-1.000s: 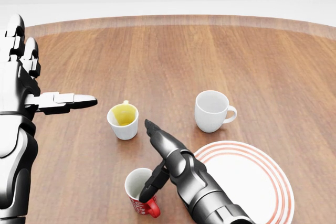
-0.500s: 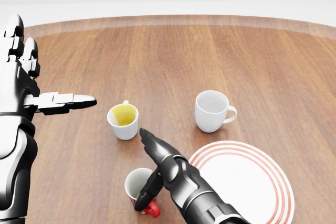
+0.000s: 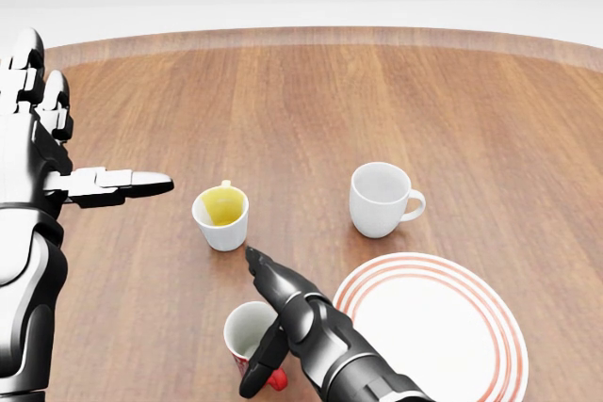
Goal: Pick up the red mug and put it on the plate
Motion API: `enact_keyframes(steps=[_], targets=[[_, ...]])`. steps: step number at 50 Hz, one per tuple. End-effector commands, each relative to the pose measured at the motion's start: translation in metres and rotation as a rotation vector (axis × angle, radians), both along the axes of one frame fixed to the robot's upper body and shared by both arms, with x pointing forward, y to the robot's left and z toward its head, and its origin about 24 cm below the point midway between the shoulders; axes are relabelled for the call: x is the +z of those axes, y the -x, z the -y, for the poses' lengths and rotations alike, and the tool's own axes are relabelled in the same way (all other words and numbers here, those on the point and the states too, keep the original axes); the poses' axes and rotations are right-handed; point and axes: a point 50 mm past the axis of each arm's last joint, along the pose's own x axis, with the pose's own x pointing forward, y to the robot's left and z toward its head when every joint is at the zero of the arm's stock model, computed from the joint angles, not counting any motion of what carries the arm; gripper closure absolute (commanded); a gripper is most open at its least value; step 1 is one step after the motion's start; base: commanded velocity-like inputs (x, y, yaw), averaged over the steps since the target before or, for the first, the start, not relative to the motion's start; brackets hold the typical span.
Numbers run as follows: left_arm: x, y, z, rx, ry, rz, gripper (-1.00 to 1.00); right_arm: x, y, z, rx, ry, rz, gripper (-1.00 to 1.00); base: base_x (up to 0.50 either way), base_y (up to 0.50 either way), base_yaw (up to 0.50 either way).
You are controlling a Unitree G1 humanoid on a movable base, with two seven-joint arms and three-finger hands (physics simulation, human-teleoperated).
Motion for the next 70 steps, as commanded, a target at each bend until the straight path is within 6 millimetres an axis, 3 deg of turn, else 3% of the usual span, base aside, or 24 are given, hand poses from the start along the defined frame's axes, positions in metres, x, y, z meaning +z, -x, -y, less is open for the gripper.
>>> enact_keyframes(steps=[1, 12, 14, 15, 16, 32, 59, 70], targets=[[0.0, 0.0, -0.001, 0.001, 0.001, 0.0, -1.0, -0.006, 0.005, -0.001, 0.009, 0.012, -0.019, -1.0, 0.0, 0.0, 0.0], [0.0, 0.001, -0.001, 0.002, 0.001, 0.003, -1.0, -0.009, 0.007, -0.001, 0.011, 0.023, -0.026, -1.0, 0.0, 0.0, 0.0], [0.0, 0.002, -0.001, 0.002, 0.001, 0.003, -1.0, -0.009, 0.007, 0.0, 0.01, 0.024, -0.026, -0.42, 0.0, 0.0, 0.0], [0.0, 0.002, -0.001, 0.002, 0.002, 0.002, -1.0, -0.009, 0.007, 0.0, 0.009, 0.025, -0.025, 0.17, 0.0, 0.0, 0.0], [-0.001, 0.001, -0.001, 0.002, 0.002, -0.001, -1.0, -0.009, 0.007, 0.0, 0.01, 0.022, -0.023, 1.0, 0.0, 0.0, 0.0], [-0.002, 0.001, -0.002, 0.005, 0.006, -0.007, -1.0, -0.006, 0.004, 0.002, 0.006, 0.025, -0.013, 1.0, 0.0, 0.0, 0.0], [-0.004, -0.001, 0.0, 0.004, 0.005, -0.015, -1.0, 0.035, -0.028, 0.019, -0.051, -0.068, 0.116, 1.0, 0.0, 0.0, 0.0], [-0.003, -0.001, 0.0, 0.003, 0.006, -0.014, -1.0, 0.033, -0.029, 0.027, -0.072, -0.067, 0.12, 1.0, 0.0, 0.0, 0.0]])
